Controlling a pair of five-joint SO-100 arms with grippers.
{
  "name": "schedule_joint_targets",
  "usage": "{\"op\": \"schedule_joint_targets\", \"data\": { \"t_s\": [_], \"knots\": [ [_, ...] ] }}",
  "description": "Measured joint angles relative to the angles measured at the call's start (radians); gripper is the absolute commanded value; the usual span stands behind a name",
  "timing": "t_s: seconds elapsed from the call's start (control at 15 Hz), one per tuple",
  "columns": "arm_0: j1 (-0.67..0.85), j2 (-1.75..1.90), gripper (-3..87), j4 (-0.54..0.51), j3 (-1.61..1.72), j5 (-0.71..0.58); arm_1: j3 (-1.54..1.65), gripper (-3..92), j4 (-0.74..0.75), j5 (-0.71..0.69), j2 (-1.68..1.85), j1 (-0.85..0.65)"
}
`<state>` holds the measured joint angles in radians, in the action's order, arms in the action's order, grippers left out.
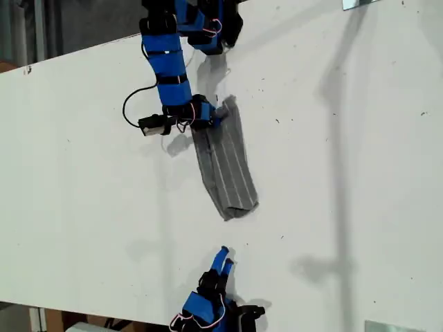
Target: Grasp corners of a square towel and fold twice.
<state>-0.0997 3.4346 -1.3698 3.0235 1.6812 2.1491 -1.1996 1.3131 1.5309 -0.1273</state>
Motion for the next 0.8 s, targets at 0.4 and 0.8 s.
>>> {"op": "schedule_joint_targets", "data": {
  "t_s": [0.4,0.8],
  "knots": [
    [0.141,0.028,22.3,0.005,0.063,-0.114,0.310,-0.1,-0.132,0.339,0.549,0.143],
    [0.612,0.028,19.7,0.035,0.063,-0.442,0.334,-0.1,-0.354,0.426,1.344,0.249]
  ]
}}
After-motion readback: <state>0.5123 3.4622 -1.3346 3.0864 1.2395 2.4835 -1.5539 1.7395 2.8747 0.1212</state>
